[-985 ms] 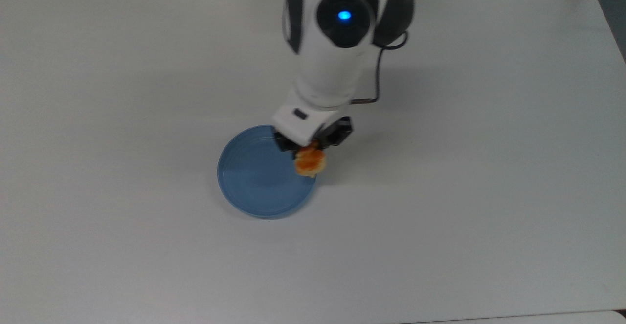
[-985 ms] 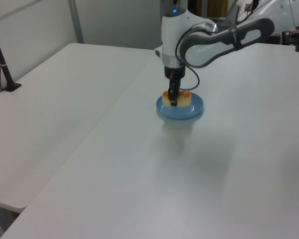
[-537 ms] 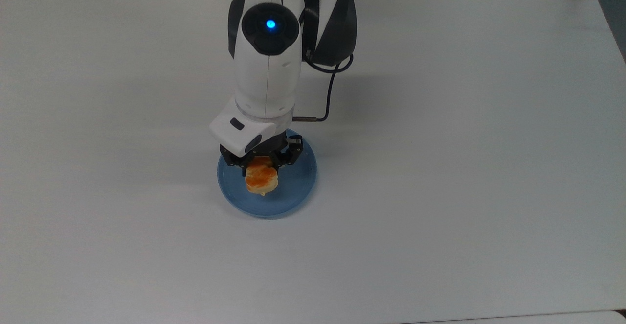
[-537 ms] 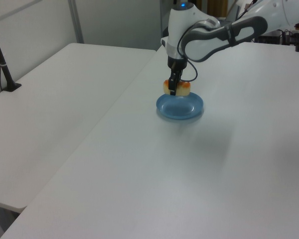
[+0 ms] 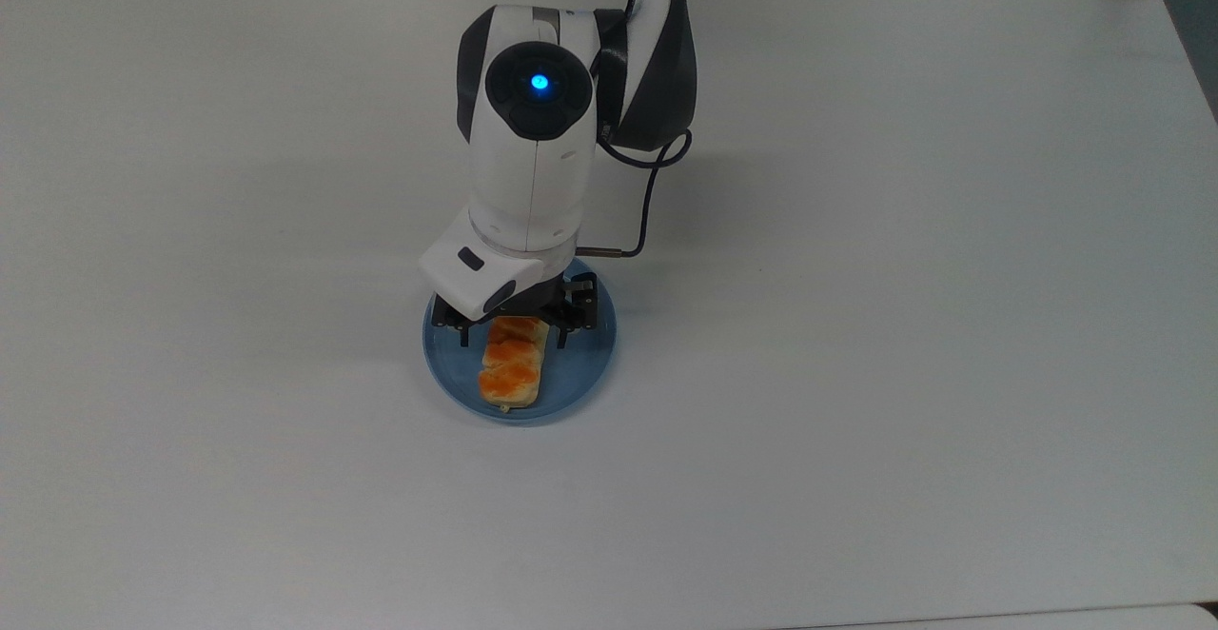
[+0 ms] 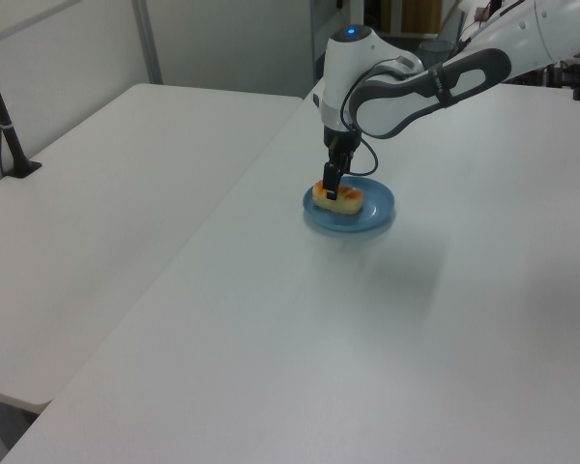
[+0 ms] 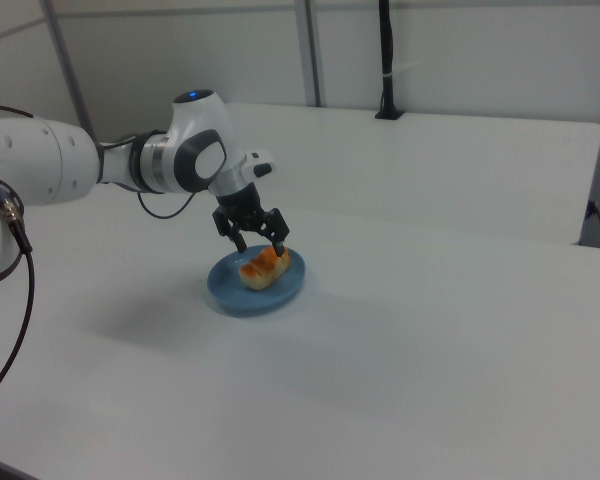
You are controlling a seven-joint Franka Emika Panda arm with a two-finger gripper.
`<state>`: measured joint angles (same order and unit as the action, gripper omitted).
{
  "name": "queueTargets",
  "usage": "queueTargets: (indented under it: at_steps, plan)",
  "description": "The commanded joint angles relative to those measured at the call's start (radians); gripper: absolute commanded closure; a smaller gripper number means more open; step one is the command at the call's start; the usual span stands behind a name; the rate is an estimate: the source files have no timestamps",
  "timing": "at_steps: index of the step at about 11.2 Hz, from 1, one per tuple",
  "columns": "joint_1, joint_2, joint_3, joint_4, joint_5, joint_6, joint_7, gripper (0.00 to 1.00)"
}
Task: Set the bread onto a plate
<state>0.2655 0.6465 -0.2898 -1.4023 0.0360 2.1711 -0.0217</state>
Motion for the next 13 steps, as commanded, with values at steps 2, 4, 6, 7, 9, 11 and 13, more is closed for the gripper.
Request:
queueTargets:
  at_steps: [2, 4, 6, 7, 9, 11, 13]
  plan:
    - [-0.028, -0.247, 0.014, -0.058, 0.012, -0.202, 0.103, 0.00]
    - [-0.105, -0.393, 0.082, -0.075, 0.012, -0.375, 0.104, 0.00]
    - [-0.159, -0.496, 0.126, -0.081, 0.012, -0.497, 0.105, 0.00]
    - [-0.175, -0.534, 0.132, -0.095, 0.012, -0.526, 0.101, 0.00]
    - [-0.213, -0.588, 0.170, -0.136, 0.012, -0.530, 0.100, 0.00]
    - [-0.219, -0.587, 0.178, -0.136, 0.012, -0.539, 0.100, 0.00]
    - [-0.219, -0.585, 0.178, -0.136, 0.012, -0.539, 0.100, 0.00]
